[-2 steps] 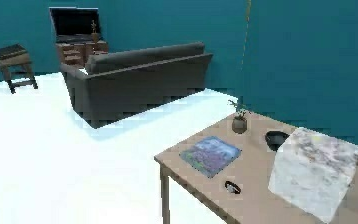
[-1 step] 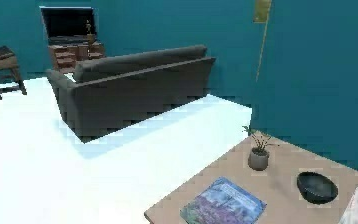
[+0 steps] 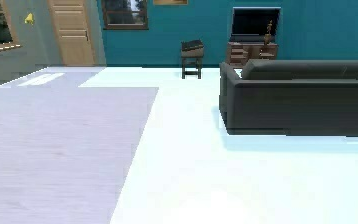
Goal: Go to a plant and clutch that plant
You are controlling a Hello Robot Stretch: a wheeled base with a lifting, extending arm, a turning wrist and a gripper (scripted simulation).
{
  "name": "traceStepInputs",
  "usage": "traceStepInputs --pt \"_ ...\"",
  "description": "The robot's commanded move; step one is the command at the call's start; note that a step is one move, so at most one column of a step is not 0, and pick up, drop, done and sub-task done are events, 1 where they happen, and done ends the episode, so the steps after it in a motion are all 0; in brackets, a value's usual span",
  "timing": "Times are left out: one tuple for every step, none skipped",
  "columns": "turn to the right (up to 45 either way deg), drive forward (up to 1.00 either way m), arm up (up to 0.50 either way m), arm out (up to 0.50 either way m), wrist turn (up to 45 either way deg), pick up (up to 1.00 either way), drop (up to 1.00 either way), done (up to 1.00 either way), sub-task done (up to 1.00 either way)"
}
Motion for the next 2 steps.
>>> traceStepInputs --pt "-15.0 0.00 0.00 0.00 0.0 0.00 0.00 0.00 0.00" --pt "42.0 0.00 0.00 0.00 0.0 0.00 0.00 0.00 0.00"
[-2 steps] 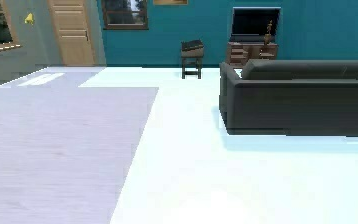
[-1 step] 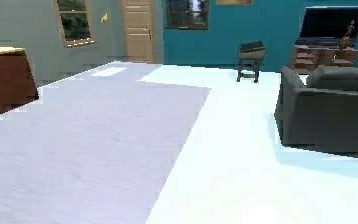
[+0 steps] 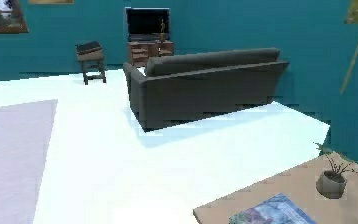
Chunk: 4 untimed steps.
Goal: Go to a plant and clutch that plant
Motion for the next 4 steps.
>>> traceStepInputs --pt "0.0 0.10 0.00 0.00 0.0 0.00 0.00 0.00 0.00" --pt "-36.0 0.00 0.00 0.00 0.0 0.00 0.00 0.00 0.00" --pt "0.0 0.00 0.50 0.00 0.0 0.00 0.00 0.00 0.00" --pt "0.0 0.00 0.38 0.00 0.0 0.00 0.00 0.00 0.00"
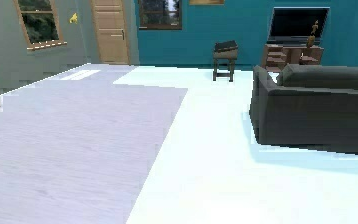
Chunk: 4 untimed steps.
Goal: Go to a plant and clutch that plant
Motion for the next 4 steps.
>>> traceStepInputs --pt "0.0 0.00 0.00 0.50 0.0 0.00 0.00 0.00 0.00" --pt "0.0 0.00 0.00 0.00 45.0 0.00 0.00 0.00 0.00" --pt "0.0 0.00 0.00 0.00 45.0 0.00 0.00 0.00 0.00" --pt "0.0 0.00 0.00 0.00 45.0 0.00 0.00 0.00 0.00"
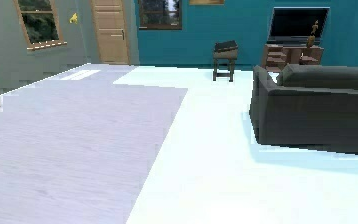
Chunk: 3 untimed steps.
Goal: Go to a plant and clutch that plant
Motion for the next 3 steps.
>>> traceStepInputs --pt "0.0 0.00 0.00 0.00 45.0 0.00 0.00 0.00 0.00" --pt "0.0 0.00 0.00 0.00 24.0 0.00 0.00 0.00 0.00" --pt "0.0 0.00 -0.14 0.00 0.0 0.00 0.00 0.00 0.00"
